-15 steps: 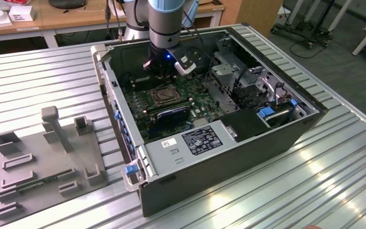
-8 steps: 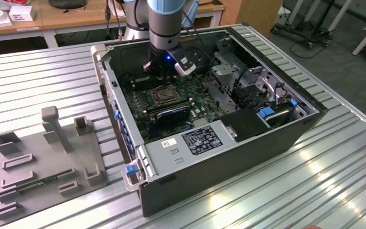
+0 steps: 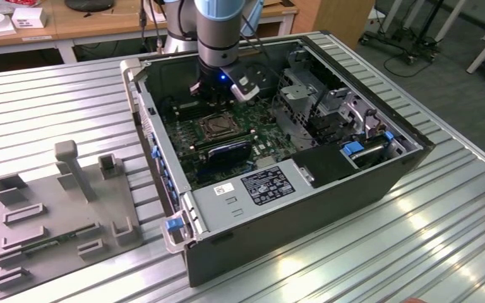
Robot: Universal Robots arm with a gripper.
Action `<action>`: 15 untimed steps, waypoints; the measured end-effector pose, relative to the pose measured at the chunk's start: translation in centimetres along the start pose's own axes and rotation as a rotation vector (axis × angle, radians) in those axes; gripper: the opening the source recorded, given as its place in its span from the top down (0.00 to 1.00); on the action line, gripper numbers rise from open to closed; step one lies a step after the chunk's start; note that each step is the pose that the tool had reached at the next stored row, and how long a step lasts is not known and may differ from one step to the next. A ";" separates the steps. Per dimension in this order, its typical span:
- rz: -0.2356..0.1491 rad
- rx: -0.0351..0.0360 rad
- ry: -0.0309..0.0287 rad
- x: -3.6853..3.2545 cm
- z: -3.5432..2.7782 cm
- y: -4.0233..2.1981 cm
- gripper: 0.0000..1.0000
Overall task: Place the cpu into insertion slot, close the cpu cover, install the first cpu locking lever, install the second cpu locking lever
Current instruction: 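Install the first cpu locking lever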
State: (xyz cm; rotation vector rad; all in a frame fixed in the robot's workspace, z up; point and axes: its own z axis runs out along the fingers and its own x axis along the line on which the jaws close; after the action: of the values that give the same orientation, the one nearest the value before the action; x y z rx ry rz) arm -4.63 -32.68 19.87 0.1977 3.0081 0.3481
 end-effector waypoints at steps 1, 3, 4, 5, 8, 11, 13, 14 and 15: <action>0.011 0.0008 -0.0026 0.00 0.02 0.00 0.89; 0.036 0.0030 -0.0090 0.00 0.04 -0.01 0.89; 0.049 0.0043 -0.0121 0.00 0.04 -0.01 0.89; 0.060 0.0053 -0.0147 -0.01 0.05 0.00 0.89; 0.072 0.0066 -0.0175 0.04 0.07 0.12 0.89; 0.079 0.0073 -0.0191 0.09 0.09 0.25 0.89; 0.083 0.0076 -0.0201 0.11 0.11 0.32 0.89; 0.085 0.0078 -0.0206 0.11 0.11 0.34 0.89; 0.086 0.0080 -0.0209 0.12 0.11 0.36 0.89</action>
State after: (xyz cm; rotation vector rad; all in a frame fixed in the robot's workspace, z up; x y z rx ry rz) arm -4.70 -32.29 19.83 0.3305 2.9871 0.3396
